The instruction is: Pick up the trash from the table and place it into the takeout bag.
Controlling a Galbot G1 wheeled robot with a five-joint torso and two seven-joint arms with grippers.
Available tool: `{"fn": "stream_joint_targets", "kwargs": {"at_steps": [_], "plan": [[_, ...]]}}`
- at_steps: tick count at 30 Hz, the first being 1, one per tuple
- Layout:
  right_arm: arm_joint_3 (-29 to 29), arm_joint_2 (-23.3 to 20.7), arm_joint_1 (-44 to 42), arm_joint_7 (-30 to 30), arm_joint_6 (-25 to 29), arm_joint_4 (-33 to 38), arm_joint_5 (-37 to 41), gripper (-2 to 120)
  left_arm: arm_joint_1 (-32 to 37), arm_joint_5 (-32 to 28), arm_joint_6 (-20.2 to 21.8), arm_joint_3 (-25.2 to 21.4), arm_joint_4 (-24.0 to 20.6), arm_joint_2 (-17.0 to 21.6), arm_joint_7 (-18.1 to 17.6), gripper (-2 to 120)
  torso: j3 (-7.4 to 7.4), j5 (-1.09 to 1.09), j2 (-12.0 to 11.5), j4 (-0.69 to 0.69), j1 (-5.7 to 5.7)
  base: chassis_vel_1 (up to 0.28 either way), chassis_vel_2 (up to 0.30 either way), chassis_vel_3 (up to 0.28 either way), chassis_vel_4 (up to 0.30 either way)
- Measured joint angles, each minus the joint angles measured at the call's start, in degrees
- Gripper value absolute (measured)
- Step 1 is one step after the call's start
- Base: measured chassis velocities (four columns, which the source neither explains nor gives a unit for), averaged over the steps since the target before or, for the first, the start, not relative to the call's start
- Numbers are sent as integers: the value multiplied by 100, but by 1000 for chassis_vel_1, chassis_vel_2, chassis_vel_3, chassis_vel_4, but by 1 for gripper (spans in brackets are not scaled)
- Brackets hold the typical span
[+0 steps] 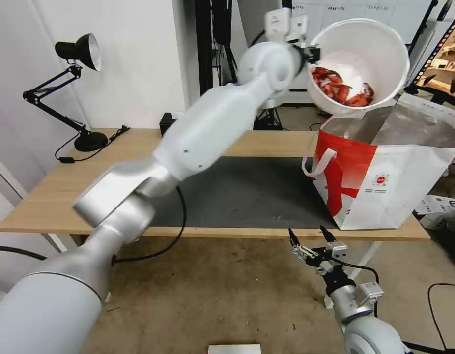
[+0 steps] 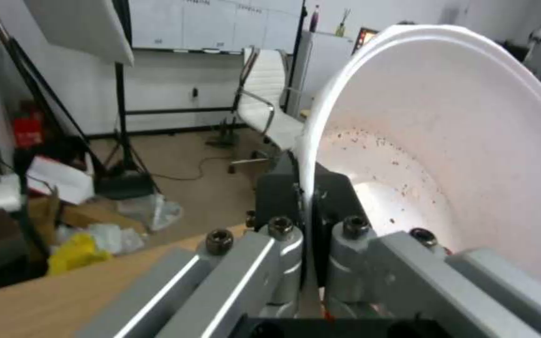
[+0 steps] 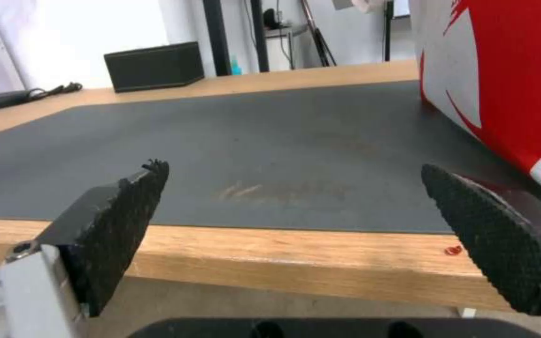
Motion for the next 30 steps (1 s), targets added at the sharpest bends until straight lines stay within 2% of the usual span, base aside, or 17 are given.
{"fn": "stream_joint_targets", "kwargs": {"at_steps": [3,14,20,23,30], "plan": [[0,0,0,0,0,0,0,100,55,498,-114,372,1,11,103,0,0,-1,0,0,0,0,0,0,0],[0,0,0,0,0,0,0,100,191,1350,-582,969,-234,46,203,0,0,-1,0,0,0,0,0,0,0],[0,0,0,0,0,0,0,100,211,1341,-597,1150,-380,50,369,0,0,-1,0,0,-1,0,0,0,0],[0,0,0,0,0,0,0,100,206,1003,-467,1183,-492,52,499,0,0,-1,0,0,0,0,0,0,0],[0,0,0,0,0,0,0,100,181,608,-375,1204,-536,54,520,0,0,-1,1,0,0,0,0,0,0]]}}
